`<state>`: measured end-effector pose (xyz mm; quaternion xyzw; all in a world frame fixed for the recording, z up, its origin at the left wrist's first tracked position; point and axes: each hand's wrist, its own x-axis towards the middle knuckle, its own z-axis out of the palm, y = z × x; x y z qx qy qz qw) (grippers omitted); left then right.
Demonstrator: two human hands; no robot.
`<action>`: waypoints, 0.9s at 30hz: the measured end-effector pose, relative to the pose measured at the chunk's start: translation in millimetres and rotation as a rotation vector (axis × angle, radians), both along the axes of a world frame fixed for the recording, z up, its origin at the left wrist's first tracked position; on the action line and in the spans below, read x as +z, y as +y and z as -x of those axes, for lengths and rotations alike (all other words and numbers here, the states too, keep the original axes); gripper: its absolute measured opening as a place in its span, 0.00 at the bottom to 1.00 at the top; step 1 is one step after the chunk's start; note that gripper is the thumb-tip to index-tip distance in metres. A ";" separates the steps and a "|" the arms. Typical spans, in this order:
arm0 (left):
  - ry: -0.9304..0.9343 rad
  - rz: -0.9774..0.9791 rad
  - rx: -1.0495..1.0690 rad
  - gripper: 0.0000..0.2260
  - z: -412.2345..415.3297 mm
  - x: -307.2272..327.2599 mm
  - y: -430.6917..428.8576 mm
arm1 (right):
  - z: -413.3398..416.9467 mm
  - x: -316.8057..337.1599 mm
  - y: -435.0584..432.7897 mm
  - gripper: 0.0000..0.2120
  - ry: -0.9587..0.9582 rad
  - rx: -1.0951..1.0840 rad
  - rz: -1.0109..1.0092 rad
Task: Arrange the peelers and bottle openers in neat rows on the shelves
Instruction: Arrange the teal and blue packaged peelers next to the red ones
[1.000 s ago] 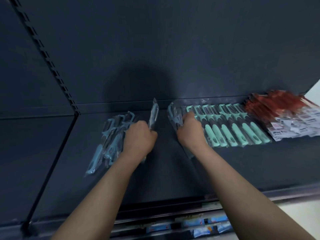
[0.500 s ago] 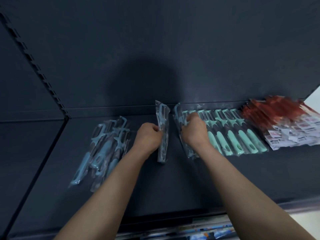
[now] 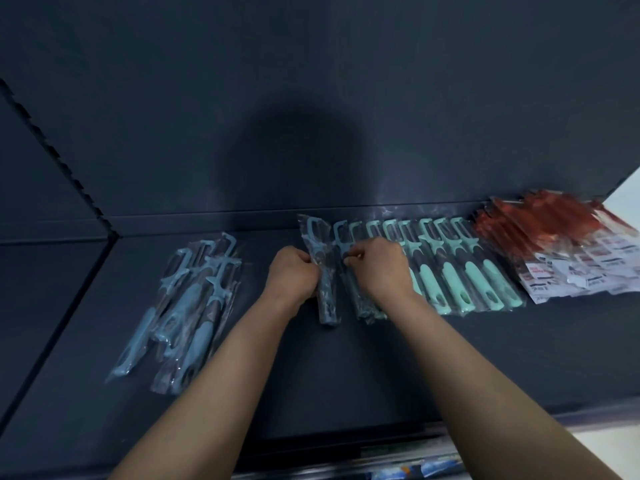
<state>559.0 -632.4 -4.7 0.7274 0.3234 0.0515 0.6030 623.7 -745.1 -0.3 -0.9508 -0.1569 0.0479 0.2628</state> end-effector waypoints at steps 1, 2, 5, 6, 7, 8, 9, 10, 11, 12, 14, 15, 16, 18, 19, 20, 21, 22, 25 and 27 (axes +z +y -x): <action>-0.002 0.007 0.002 0.09 -1.0 -0.4 -0.3 | 0.4 0.8 -0.7 0.10 0.010 0.010 0.007; -0.004 0.012 0.001 0.08 -2.2 -0.7 -0.7 | 0.6 1.6 -1.5 0.10 0.021 0.021 0.013; -0.003 -0.006 -0.011 0.06 -6.3 -2.2 -0.7 | 1.4 4.5 -4.3 0.09 0.055 0.033 0.017; -0.001 -0.018 -0.017 0.06 -7.8 -2.5 -1.0 | 1.4 5.2 -4.7 0.09 0.060 0.035 0.017; 0.001 -0.029 -0.020 0.05 -9.5 -2.7 -1.5 | 1.5 5.7 -5.2 0.08 0.061 0.039 0.020; 0.004 -0.038 -0.021 0.05 -10.7 -2.8 -2.1 | 1.5 6.2 -5.5 0.08 0.059 0.041 0.023; 0.007 -0.049 -0.020 0.06 -11.6 -2.9 -2.5 | 1.6 6.3 -5.7 0.08 0.057 0.043 0.023; 0.010 -0.065 -0.022 0.06 -11.9 -3.0 -2.7 | 1.5 6.0 -6.1 0.09 0.059 0.044 0.016; 0.013 -0.088 -0.029 0.06 -12.0 -3.1 -3.0 | 1.6 5.5 -6.8 0.09 0.063 0.047 0.006; 0.018 -0.124 -0.042 0.06 -11.5 -3.2 -3.0 | 1.9 5.0 -7.5 0.09 0.065 0.049 -0.005; 0.044 -0.263 -0.092 0.07 -9.9 -3.3 -1.4 | 3.1 3.6 -9.3 0.09 0.050 0.056 -0.027; 0.053 -0.346 -0.114 0.07 -9.2 -3.1 -0.3 | 3.8 2.9 -10.2 0.10 0.035 0.061 -0.035; 0.047 -0.410 -0.124 0.06 -8.5 -2.8 0.5 | 4.7 2.4 -11.1 0.10 0.022 0.063 -0.044; 0.012 -0.464 -0.140 0.07 -7.6 -2.3 0.9 | 5.6 1.7 -12.5 0.12 0.007 0.053 -0.061; -0.006 -0.470 -0.154 0.10 -7.7 -2.3 0.3 | 5.8 1.2 -12.9 0.12 0.003 0.048 -0.065; -0.019 -0.473 -0.172 0.11 -8.2 -2.3 -0.6 | 6.0 0.6 -13.2 0.12 -0.001 0.045 -0.067; -0.025 -0.479 -0.191 0.12 -8.9 -2.3 -1.4 | 6.2 0.1 -13.2 0.12 -0.006 0.045 -0.068; -0.027 -0.488 -0.206 0.13 -9.4 -2.3 -1.8 | 6.4 -0.5 -12.9 0.12 -0.009 0.045 -0.069; -0.033 -0.513 -0.239 0.13 -10.5 -1.9 0.1 | 8.1 -0.5 -12.4 0.12 -0.010 0.038 -0.067; -0.039 -0.526 -0.255 0.12 -8.8 -1.8 3.0 | 10.2 0.7 -12.1 0.12 -0.027 0.034 -0.066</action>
